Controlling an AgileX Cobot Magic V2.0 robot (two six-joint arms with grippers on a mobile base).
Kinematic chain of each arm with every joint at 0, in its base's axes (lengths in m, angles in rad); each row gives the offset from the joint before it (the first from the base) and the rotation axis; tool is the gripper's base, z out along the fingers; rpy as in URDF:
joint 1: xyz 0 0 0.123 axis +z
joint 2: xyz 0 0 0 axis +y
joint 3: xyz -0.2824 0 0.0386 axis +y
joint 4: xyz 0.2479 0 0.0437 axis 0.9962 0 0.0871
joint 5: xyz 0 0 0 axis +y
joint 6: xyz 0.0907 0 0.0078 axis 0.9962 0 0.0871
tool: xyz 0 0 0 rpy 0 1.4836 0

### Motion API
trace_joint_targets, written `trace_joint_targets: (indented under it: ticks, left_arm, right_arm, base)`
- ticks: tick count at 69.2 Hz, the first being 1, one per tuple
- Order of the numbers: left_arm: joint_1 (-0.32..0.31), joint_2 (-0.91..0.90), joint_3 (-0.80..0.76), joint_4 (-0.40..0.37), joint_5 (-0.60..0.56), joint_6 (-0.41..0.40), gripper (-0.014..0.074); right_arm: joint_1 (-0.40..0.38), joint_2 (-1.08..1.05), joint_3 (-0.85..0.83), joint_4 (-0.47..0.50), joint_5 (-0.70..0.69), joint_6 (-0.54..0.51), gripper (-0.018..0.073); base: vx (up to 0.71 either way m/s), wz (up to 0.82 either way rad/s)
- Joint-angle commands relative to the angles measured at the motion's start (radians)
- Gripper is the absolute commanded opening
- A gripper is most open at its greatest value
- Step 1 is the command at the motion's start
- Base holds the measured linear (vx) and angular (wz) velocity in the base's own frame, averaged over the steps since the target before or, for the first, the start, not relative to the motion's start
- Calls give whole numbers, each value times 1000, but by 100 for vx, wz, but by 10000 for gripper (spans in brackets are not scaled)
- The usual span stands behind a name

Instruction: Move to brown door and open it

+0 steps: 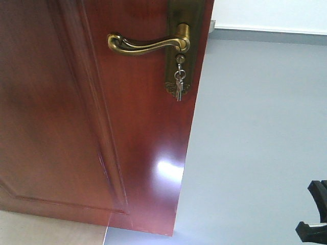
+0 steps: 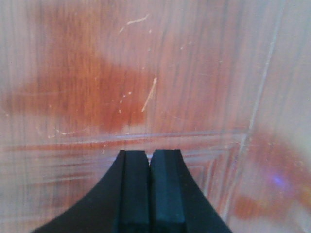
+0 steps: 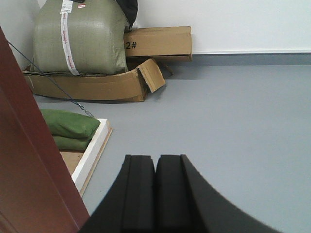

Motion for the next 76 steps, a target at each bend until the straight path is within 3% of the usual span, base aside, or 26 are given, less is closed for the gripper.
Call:
trace_joint_targets:
  ticks: [1,6,10,15,26,34,40,61,70,76]
  left_arm:
    - [-6,-6,-35,-18,-61,8,17]
    - [-6,-6,-35,48,-96,-43,17]
    - [-7,-6,-35,143,-106,-145,17]
    - [-7,-7,-35,319,-132,-375,17]
    - [-13,-6,-35,802,-194,-900,17]
    - [-31,-3,-35,1014,-234,-1107,17]
    - [-42,-1,-35,1070,-266,-1146,17]
    - [-43,-26,-2,1070,-273,-1114,17]
    - [-43,-142,152,1070,-316,-1092,17]
    - [-43,-261,320,1070,-412,-1092,17]
  right_arm:
    - [-1,-16,2,-5,-80,-11,0]
    - [-1,-16,2,-5,-80,-11,0]
    - [-1,-16,2,-5,-80,-11,0]
    - [-1,-16,2,-5,-80,-11,0]
    - [-1,-16,2,-5,-80,-11,0]
    - [-1,-16,2,-5,-80,-11,0]
    - [-1,-16,2,-5,-80,-11,0]
    - [-1,-16,2,-5,-80,-11,0]
    - [-1,-16,2,-5,-80,-11,0]
    - [-1,-16,2,-5,-80,-11,0]
  base:
    - [0,0]
    - [0,0]
    - [0,0]
    - [0,0]
    - [0,0]
    - [0,0]
    - [0,0]
    - [0,0]
    - [0,0]
    - [0,0]
